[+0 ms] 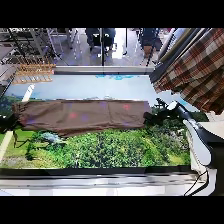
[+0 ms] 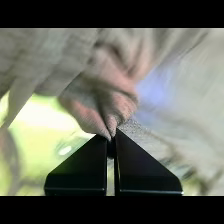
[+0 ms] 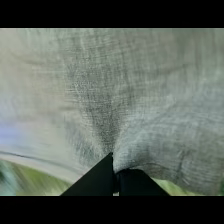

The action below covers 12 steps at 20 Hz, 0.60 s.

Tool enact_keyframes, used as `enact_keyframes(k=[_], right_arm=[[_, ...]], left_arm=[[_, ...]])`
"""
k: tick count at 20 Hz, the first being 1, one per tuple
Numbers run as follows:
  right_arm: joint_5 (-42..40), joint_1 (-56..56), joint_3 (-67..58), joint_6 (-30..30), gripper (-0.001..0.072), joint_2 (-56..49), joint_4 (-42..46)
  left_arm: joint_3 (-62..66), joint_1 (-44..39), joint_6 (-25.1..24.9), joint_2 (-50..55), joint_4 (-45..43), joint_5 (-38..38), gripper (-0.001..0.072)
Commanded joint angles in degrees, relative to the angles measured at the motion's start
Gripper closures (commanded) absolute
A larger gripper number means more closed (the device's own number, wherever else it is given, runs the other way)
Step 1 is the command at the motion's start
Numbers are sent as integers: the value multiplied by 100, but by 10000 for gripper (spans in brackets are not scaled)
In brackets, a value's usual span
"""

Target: Fold the clothes and pants, and hang the long-sleeved shirts on hangers.

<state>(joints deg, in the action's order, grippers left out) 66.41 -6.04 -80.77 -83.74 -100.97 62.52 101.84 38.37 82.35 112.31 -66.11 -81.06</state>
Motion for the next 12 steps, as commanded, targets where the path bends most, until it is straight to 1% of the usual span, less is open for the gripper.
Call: enact_keyframes(k=[1, 3, 5, 7, 8, 9, 10, 11, 12], right_arm=[[1530, 9, 157, 396, 692, 476, 1064], [1659, 26, 660, 396, 692, 903, 1045], [1700, 114, 1464, 393, 691, 1445, 1029], [1703, 229, 2341, 396, 689, 2037, 896], [1694, 256, 2653, 505, 637, 2304, 811], [1696, 245, 2824, 706, 396, 2562, 846], [1663, 164, 2839, 774, 181, 2776, 1021], [1486, -22, 2798, 787, 134, 2979, 1202], [1261, -304, 2752, 780, 134, 3121, 1252]], left_arm=[[-118, 284, -177, -317, -1064, -664, 701], [-442, 446, -188, -557, -1158, -669, 701], [-944, 531, -271, -822, -1735, -699, 701], [-1469, 577, -688, -1027, -2308, -905, 699], [-1644, 647, -612, -1097, -2264, -898, 696], [-1659, 708, -595, -1110, -1985, -907, 691], [-1628, 752, -568, -1141, -1613, -925, 597], [-1582, 772, -568, -1187, -1294, -927, 427], [-1526, 772, -568, -1252, -1016, -920, 295]])
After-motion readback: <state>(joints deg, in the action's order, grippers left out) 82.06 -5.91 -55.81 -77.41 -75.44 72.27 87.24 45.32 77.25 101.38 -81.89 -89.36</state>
